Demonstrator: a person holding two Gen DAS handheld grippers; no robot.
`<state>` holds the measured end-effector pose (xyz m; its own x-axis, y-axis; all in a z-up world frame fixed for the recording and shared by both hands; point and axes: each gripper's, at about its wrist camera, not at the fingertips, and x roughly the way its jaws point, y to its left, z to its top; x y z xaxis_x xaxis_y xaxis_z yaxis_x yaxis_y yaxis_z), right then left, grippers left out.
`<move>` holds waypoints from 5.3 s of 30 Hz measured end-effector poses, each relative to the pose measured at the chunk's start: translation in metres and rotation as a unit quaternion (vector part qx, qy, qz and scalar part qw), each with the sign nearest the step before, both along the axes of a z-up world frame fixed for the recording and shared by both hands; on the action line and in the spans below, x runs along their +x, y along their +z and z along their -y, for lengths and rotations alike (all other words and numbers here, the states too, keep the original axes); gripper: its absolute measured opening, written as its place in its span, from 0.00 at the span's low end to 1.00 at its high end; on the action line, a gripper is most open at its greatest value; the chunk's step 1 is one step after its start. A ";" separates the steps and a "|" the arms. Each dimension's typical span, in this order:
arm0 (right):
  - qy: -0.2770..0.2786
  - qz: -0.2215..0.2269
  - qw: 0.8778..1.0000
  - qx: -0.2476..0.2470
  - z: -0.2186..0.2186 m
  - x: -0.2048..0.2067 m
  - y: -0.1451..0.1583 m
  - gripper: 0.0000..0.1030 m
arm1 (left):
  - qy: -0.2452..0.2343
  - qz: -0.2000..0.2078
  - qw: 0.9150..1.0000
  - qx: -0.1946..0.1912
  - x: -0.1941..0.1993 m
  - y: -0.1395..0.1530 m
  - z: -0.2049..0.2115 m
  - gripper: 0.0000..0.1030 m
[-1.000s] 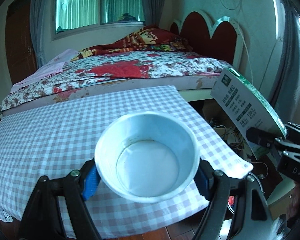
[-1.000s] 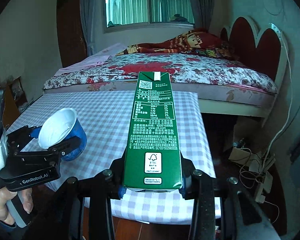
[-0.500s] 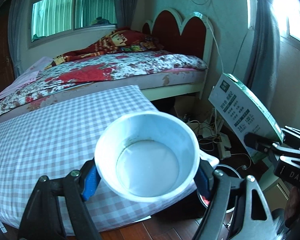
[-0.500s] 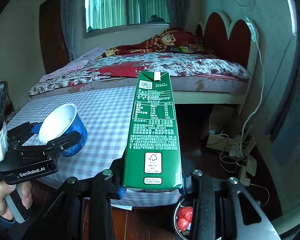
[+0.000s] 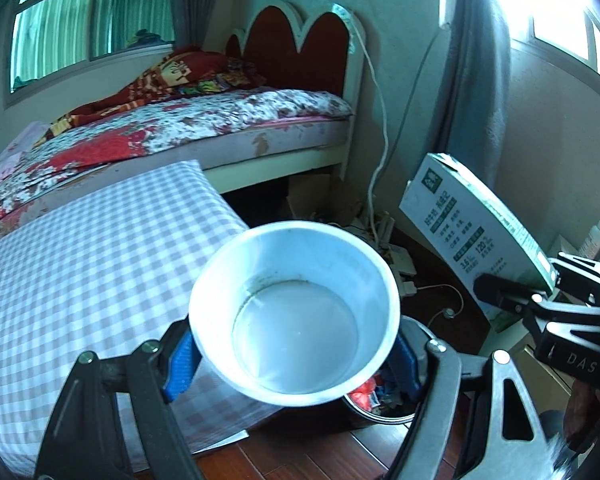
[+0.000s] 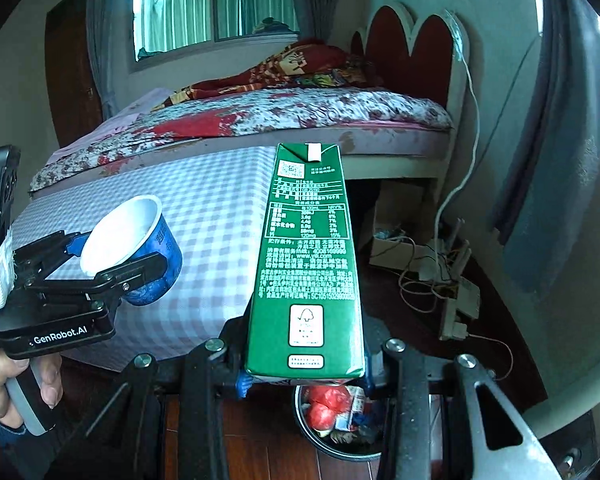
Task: Collect trash
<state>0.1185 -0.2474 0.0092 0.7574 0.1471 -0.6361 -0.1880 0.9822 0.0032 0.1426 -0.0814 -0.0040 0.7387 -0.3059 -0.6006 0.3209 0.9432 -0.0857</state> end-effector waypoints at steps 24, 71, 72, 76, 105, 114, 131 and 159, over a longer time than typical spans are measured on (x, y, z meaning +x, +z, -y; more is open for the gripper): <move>-0.049 -0.110 0.992 -0.042 0.096 -0.005 -0.097 0.40 | -0.109 -0.089 0.990 0.016 0.004 -0.081 0.111 0.76; -0.028 -0.240 0.967 -0.078 0.121 0.040 -0.219 0.99 | -0.033 -0.186 0.980 0.056 0.033 -0.173 0.106 0.99; -0.029 -0.236 0.968 -0.079 0.118 0.038 -0.216 0.99 | -0.031 -0.186 0.980 0.055 0.032 -0.171 0.103 0.99; -0.028 -0.225 0.971 -0.075 0.106 0.031 -0.205 0.99 | -0.019 -0.174 0.983 0.055 0.024 -0.159 0.087 0.99; -0.037 -0.080 0.995 -0.041 -0.014 -0.029 -0.042 0.99 | 0.103 -0.051 0.992 0.046 -0.074 -0.023 -0.033 0.99; -0.047 -0.016 0.998 -0.045 -0.031 -0.089 0.021 0.99 | 0.121 0.000 0.992 0.033 -0.126 0.028 -0.048 0.99; -0.056 0.041 0.997 -0.034 -0.037 -0.142 0.066 0.99 | 0.130 0.053 0.990 0.026 -0.168 0.063 -0.054 0.99; -0.065 0.036 0.997 -0.023 -0.035 -0.151 0.063 0.99 | 0.130 0.056 0.989 0.035 -0.174 0.062 -0.053 0.99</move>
<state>-0.0324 -0.2125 0.0722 0.8124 0.0166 -0.5829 -0.0576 0.9970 -0.0518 -0.0310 -0.0287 0.0583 0.8497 -0.0563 -0.5242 0.0696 0.9976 0.0058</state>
